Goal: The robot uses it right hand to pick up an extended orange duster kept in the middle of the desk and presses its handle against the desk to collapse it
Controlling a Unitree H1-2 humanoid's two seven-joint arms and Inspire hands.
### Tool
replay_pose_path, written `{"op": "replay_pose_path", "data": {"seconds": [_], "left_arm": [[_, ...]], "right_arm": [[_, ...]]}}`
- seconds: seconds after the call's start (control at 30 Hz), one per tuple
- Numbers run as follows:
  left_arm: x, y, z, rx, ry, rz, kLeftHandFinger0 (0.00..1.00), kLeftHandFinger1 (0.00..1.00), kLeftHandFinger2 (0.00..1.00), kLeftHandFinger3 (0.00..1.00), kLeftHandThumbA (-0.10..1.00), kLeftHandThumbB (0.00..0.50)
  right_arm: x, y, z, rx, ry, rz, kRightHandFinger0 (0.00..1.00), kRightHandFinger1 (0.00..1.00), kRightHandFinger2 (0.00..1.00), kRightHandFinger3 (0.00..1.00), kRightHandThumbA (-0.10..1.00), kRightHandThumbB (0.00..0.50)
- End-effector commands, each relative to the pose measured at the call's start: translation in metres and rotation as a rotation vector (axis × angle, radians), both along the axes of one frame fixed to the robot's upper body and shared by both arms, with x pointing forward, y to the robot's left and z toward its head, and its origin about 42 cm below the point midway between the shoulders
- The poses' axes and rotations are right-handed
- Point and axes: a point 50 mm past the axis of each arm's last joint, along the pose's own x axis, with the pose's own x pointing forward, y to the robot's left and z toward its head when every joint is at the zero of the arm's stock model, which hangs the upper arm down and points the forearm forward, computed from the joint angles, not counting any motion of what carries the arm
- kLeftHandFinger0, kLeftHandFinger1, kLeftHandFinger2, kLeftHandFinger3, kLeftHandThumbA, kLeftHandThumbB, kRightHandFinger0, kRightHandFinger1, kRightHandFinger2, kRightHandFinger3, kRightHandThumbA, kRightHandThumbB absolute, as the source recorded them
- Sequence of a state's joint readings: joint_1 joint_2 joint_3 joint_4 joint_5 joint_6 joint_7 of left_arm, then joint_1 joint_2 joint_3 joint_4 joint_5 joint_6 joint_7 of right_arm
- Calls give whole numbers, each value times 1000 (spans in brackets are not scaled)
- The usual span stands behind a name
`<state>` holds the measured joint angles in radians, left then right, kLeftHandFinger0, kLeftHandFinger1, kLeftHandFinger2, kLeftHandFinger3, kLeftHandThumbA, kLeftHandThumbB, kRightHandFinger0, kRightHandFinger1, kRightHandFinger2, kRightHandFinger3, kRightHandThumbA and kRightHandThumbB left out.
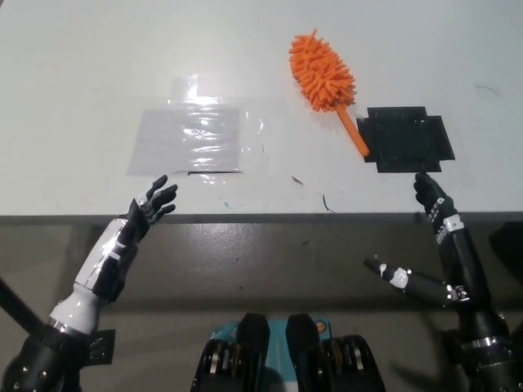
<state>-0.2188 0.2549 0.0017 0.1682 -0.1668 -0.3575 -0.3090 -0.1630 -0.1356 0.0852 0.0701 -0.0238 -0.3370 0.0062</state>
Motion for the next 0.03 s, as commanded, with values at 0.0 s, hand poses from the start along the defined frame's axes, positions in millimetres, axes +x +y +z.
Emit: {"op": "replay_pose_path", "data": {"seconds": [0.0], "left_arm": [[-3, 4, 10, 40, -56, -31, 1000, 1000, 1000, 1000, 1000, 248]], "right_arm": [[-1, -1, 6, -18, 8, 43, 1000, 1000, 1000, 1000, 1000, 176]]}}
